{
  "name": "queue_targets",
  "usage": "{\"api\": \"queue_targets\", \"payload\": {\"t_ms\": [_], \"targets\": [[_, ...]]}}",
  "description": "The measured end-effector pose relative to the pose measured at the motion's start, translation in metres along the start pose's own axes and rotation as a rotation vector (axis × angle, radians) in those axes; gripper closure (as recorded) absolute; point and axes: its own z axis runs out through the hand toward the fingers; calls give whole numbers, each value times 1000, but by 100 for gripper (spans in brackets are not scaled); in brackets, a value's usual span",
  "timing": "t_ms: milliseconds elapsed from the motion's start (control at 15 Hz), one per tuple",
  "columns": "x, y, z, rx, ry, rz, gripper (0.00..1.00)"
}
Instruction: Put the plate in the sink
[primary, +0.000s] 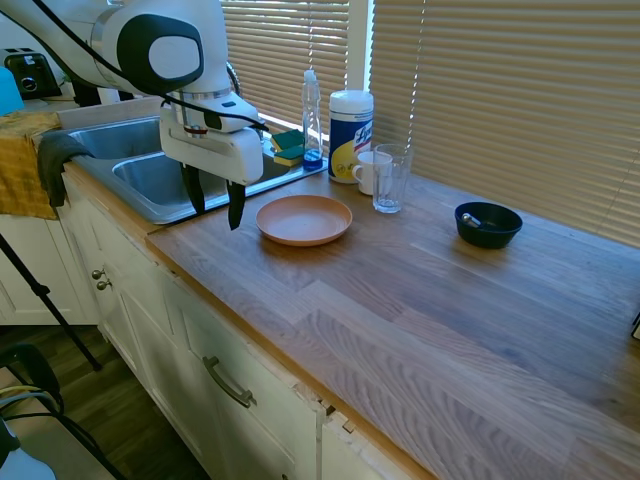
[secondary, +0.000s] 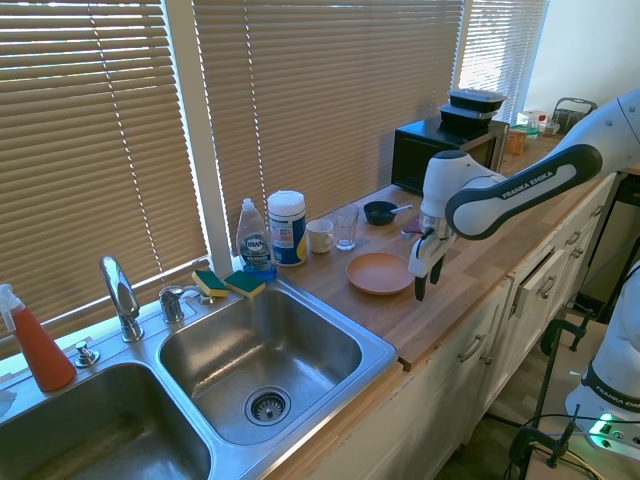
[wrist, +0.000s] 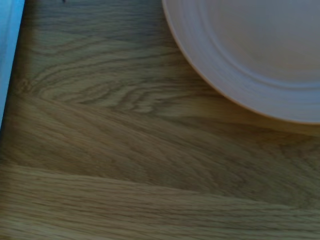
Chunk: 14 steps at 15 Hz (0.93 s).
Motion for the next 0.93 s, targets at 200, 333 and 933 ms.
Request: {"api": "queue_targets", "payload": {"t_ms": [200, 333, 933], "targets": [[1, -3, -3, 6, 5, 1, 0], [10, -10, -14, 29, 19, 9, 0], [158, 12, 1, 75, 14, 210, 0]]}}
